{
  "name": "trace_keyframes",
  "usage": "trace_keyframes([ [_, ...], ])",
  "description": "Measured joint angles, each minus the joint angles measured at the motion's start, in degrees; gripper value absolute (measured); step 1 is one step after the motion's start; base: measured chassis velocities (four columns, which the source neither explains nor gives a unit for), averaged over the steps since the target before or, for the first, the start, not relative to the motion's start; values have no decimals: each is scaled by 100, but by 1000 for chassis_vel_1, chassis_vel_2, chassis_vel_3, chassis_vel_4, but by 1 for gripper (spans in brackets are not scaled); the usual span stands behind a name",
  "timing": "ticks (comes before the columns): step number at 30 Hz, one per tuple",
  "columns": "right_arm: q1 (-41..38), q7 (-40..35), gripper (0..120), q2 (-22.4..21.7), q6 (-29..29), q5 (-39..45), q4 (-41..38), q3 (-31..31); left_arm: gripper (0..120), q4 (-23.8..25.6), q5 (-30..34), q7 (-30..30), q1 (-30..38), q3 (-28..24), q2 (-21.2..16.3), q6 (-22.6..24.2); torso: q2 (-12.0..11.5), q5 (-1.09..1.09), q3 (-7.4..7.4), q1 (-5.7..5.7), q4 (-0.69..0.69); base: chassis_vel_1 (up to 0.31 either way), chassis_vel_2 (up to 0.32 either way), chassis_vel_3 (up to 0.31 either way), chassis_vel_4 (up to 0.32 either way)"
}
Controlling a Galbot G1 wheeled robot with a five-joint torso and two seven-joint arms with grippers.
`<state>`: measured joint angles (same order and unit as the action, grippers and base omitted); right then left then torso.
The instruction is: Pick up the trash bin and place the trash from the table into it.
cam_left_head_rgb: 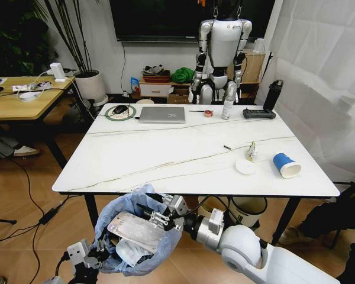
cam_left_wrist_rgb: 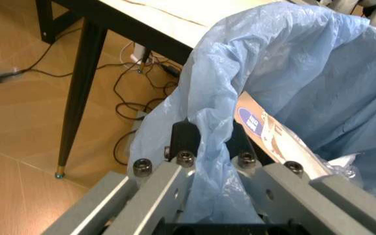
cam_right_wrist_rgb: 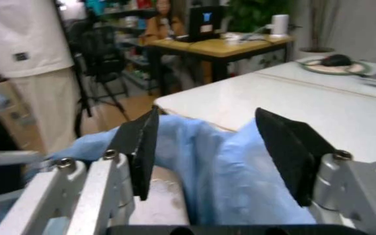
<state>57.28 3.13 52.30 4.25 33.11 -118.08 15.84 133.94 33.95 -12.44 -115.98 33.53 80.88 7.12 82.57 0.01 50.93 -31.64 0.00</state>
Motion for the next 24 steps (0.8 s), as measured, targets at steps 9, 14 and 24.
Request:
trace_keyframes([
  [9,1372,-34,92,126,-718,157,202,-1920,0,-155,-141,27,53,-97,-117,-23,0,-2,0,0,-1,0,0,0,0],
  [14,2536,831,100,513,-998,-52,348,-3695,0,-253,-183,55,120,-195,-249,-52,0,-1,0,0,-2,0,0,0,0],
  [24,3716,975,100,2048,-1362,-450,181,-5126,0,-548,-149,146,263,-333,-481,-146,0,-1,-1,0,-1,0,0,0,0],
])
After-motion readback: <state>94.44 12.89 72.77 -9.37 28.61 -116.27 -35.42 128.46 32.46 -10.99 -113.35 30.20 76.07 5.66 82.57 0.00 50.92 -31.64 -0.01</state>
